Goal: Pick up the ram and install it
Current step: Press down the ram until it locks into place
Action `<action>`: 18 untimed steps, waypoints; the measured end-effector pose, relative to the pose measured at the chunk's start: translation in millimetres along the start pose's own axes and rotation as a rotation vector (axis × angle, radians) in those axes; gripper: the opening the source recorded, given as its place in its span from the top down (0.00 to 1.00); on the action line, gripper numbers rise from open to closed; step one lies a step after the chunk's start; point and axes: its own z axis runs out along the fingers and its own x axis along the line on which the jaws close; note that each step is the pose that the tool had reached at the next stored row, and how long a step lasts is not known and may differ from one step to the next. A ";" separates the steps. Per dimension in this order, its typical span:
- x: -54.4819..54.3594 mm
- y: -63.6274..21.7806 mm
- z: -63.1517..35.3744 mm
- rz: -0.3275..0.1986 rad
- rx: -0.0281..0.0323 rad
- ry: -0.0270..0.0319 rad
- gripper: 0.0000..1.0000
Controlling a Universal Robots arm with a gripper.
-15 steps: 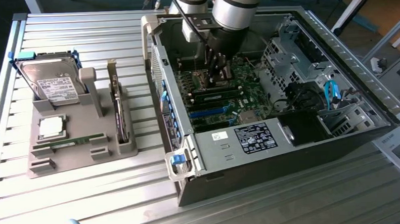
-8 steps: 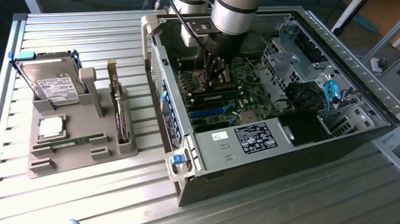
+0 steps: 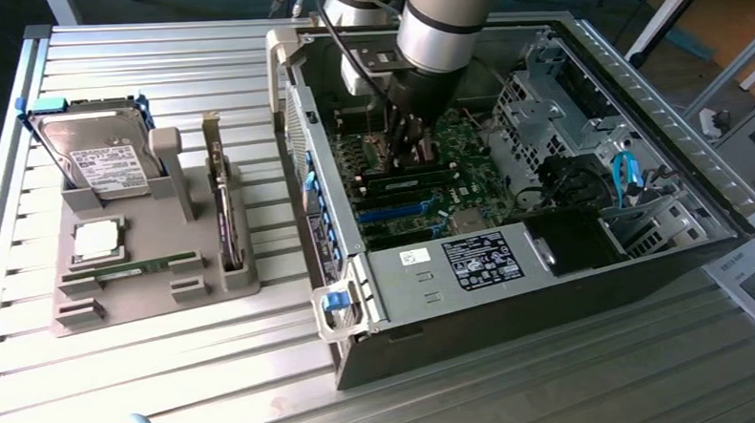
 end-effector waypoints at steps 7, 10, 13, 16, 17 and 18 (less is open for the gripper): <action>0.5 -0.2 6.0 0.000 0.0000 0.0001 0.89; 0.8 -0.4 12.1 0.000 -0.0003 0.0007 0.89; 0.9 -0.5 15.5 0.000 -0.0003 0.0006 0.89; 0.8 -0.5 15.5 0.000 0.0000 0.0000 0.89; 0.6 -0.6 13.6 0.000 0.0012 -0.0017 0.89; 0.8 -0.3 7.3 0.000 0.0004 0.0007 0.89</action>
